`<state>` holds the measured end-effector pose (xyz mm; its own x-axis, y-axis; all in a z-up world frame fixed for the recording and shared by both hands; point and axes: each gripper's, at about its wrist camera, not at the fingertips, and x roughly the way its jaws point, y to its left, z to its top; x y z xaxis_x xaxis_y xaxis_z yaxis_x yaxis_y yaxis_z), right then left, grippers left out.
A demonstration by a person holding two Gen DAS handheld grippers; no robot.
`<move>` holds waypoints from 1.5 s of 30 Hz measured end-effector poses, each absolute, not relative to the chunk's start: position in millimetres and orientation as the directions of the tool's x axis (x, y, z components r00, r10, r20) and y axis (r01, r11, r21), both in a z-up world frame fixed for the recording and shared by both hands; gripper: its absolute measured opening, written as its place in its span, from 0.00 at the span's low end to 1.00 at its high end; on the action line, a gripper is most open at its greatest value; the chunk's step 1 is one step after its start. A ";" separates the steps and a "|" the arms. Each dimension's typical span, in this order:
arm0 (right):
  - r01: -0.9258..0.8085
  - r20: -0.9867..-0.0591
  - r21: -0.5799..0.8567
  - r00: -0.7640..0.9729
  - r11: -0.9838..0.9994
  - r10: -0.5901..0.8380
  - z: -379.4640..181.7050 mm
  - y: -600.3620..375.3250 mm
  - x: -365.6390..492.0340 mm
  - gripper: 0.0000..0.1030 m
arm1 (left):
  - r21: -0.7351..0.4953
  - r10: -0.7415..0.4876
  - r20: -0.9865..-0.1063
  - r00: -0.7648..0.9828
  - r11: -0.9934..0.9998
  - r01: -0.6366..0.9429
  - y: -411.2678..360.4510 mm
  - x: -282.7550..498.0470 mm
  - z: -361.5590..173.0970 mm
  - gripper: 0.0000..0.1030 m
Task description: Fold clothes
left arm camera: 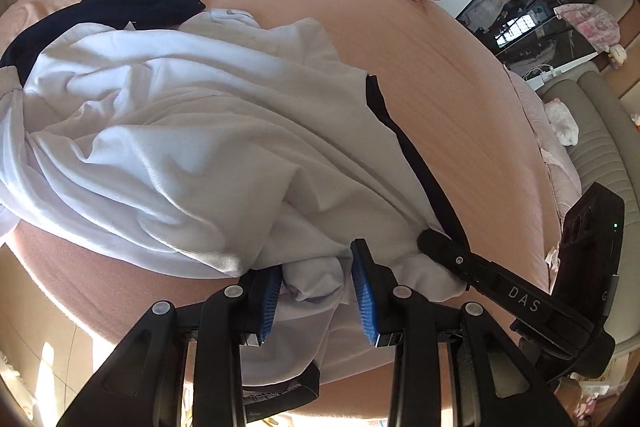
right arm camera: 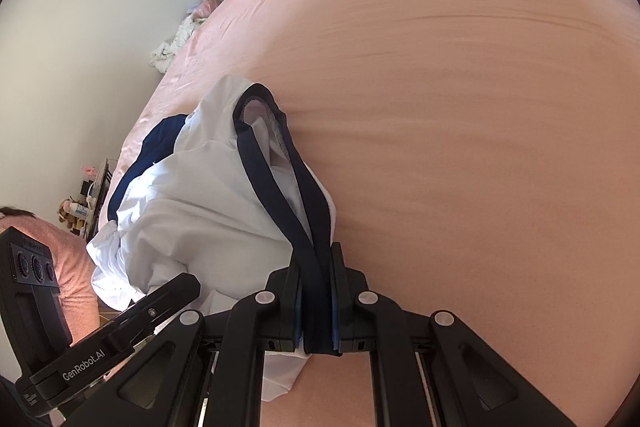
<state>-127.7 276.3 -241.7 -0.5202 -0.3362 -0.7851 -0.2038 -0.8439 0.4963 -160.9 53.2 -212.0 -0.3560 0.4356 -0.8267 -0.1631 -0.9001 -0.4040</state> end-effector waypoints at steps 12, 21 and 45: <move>-0.234 -0.794 0.492 -0.516 -0.839 -0.322 -234.7 298.4 -108.6 0.07 | -0.417 0.455 -0.829 -0.325 -0.890 -0.184 78.2 -153.0 -208.9 0.29; -0.270 -0.794 0.476 -0.541 -0.837 -0.277 -222.0 333.0 -82.8 0.07 | -0.462 0.508 -0.820 -0.263 -0.859 -0.221 106.1 -151.7 -206.3 0.29; -0.479 -0.823 0.406 -0.562 -0.779 -0.083 -208.4 425.7 -35.6 0.07 | -0.570 0.635 -0.772 -0.014 -0.702 -0.427 262.9 -134.3 -196.7 0.29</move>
<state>-35.6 425.7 -208.4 -0.5622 -0.0830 -0.8228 -0.4786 -0.7787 0.4056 -134.3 262.9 -196.7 -0.0145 0.6353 -0.7721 -0.4273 -0.7021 -0.5696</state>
